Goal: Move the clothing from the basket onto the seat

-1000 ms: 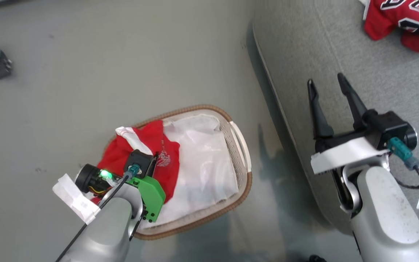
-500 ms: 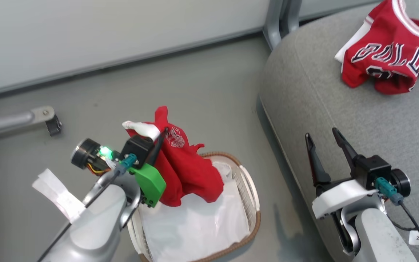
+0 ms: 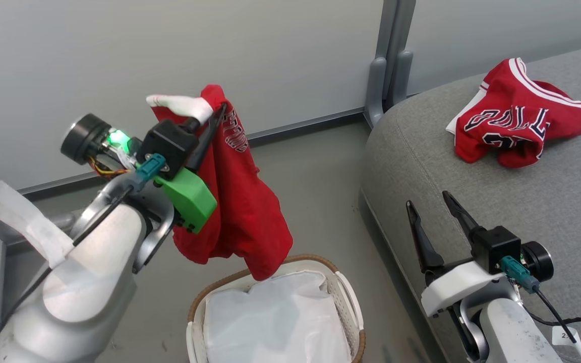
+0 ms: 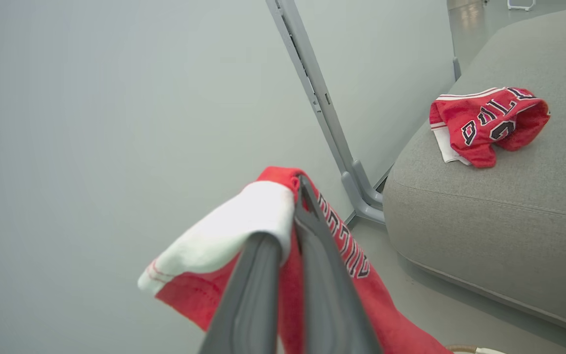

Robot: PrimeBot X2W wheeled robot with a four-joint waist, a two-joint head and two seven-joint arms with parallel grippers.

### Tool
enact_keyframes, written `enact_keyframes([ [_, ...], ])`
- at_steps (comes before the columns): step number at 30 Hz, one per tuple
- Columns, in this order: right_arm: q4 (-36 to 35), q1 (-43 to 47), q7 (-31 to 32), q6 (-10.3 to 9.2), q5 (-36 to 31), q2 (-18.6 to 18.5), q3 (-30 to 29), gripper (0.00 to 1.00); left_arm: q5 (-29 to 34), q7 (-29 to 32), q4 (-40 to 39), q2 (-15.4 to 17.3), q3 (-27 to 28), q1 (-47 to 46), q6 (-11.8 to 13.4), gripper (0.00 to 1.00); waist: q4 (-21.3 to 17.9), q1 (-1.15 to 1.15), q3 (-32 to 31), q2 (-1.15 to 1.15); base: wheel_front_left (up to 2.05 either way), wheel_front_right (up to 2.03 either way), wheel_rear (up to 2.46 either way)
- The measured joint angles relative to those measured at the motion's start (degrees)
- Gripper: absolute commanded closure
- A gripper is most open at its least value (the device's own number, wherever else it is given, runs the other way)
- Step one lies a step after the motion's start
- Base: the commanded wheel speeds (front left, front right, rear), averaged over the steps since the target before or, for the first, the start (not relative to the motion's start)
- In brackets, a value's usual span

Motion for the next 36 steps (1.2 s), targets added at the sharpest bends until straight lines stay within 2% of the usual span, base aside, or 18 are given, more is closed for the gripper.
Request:
enact_keyframes([
  [8,0.0,-2.6,0.0,0.0,0.8,0.0,4.5,0.0,-0.8,1.9,-3.0,0.8,0.4,-4.0,0.0,1.0,-0.8,0.0,-0.7,0.0,0.0,0.0,0.0],
  [17,0.6,-11.3,0.0,0.0,8.3,0.0,15.5,0.0,-1.8,1.9,-4.8,0.1,-1.7,-5.2,0.0,1.0,-0.6,0.0,-1.2,0.0,0.0,0.0,0.0],
  [26,10.6,-23.7,0.0,0.0,17.7,-0.2,28.2,0.0,-2.7,1.0,-4.9,-1.2,-4.3,-6.9,0.0,1.0,0.8,0.0,-1.3,0.0,0.0,0.0,0.0],
  [29,13.3,-26.4,0.0,0.0,21.8,-1.4,32.5,0.0,-3.0,0.6,-4.8,-1.5,-5.1,-7.4,0.0,1.0,1.2,0.0,-1.2,0.0,0.0,0.0,0.0],
  [36,16.6,-32.3,-0.1,0.0,33.5,-7.5,47.7,0.0,-3.4,-0.5,-4.2,-2.0,-6.7,-8.6,0.0,1.0,2.4,0.0,-1.0,0.0,0.0,0.0,0.0],
])
